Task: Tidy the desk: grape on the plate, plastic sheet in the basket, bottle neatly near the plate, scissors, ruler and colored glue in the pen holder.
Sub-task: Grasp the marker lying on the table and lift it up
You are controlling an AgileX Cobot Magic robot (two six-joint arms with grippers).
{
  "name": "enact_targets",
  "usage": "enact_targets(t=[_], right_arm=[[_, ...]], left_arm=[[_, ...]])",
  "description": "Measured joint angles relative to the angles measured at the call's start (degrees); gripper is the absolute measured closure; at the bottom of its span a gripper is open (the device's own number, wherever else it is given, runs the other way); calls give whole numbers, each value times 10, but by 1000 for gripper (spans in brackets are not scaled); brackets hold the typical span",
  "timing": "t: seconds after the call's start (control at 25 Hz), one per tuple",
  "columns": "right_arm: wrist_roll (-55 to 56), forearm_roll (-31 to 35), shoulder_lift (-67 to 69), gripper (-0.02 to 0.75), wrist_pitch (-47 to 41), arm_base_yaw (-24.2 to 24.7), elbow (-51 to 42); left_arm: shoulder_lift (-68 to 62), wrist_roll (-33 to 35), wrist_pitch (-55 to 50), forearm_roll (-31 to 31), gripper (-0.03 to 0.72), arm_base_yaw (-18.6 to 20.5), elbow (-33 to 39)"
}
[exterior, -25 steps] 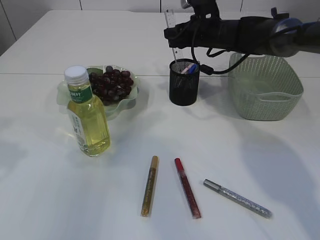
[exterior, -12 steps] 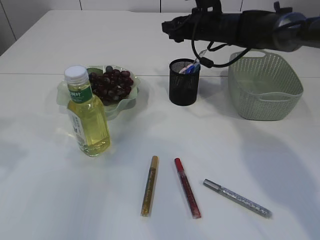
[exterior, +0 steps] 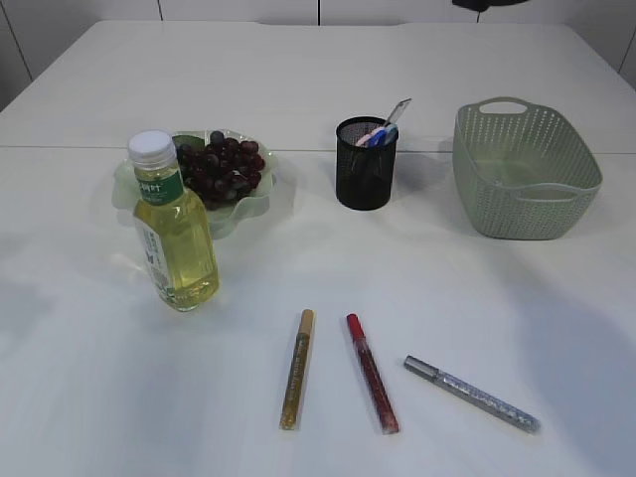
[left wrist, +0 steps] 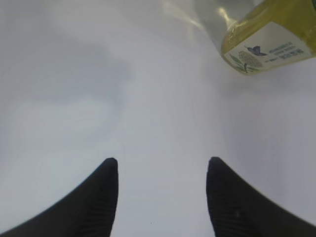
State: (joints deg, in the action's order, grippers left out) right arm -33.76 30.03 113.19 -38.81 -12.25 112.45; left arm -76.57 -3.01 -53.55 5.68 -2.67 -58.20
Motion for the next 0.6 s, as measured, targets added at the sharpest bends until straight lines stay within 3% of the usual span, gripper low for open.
enact_targets(t=[0.08, 0.2, 0.44, 0.6], right_arm=[[125, -149, -30, 279, -54, -14, 0], [240, -276, -70, 279, -102, -40, -1], [328, -367, -141, 279, -192, -108, -58], [338, -387, -150, 280, -257, -143, -122]], left_arm=[[0, 0, 0, 0, 273, 0, 0], [0, 0, -3, 0, 273, 0, 0], [0, 0, -8, -1, 273, 0, 0], [0, 0, -10, -1, 273, 0, 0]])
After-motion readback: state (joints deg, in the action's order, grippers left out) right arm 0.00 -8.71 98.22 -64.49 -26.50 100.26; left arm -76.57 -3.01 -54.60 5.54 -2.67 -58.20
